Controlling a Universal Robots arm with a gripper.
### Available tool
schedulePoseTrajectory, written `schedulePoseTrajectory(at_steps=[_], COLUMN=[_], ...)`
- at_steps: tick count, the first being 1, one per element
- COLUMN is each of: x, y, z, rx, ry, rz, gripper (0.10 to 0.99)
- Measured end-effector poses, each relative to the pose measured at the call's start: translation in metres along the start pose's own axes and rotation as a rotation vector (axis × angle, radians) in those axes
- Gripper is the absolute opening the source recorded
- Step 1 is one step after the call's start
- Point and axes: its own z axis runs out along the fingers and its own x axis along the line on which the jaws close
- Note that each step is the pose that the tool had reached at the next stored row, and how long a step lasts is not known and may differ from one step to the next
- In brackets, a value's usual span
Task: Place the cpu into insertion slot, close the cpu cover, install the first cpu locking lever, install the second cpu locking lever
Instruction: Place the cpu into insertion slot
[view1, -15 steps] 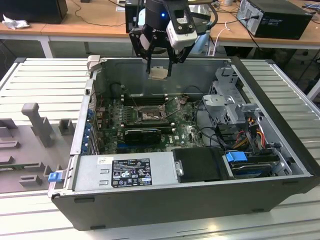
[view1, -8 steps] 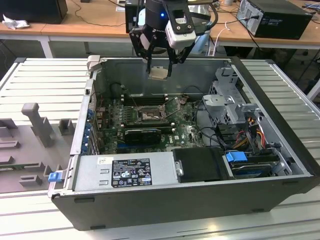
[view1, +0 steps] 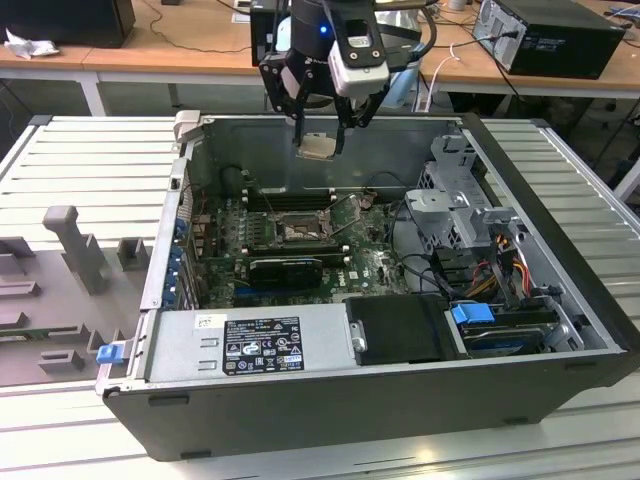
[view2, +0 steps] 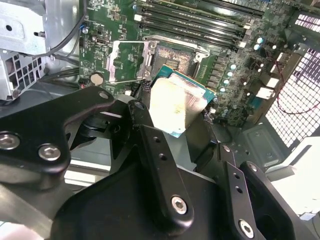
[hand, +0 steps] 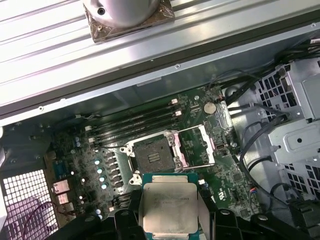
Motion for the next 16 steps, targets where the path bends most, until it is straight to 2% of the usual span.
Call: schedulePoseTrajectory(at_steps=[16], x=[-0.0001], y=[-0.0003], z=[0.0032], rx=[0.0], ry=[-0.0037], rz=[0.037], gripper=[0.529])
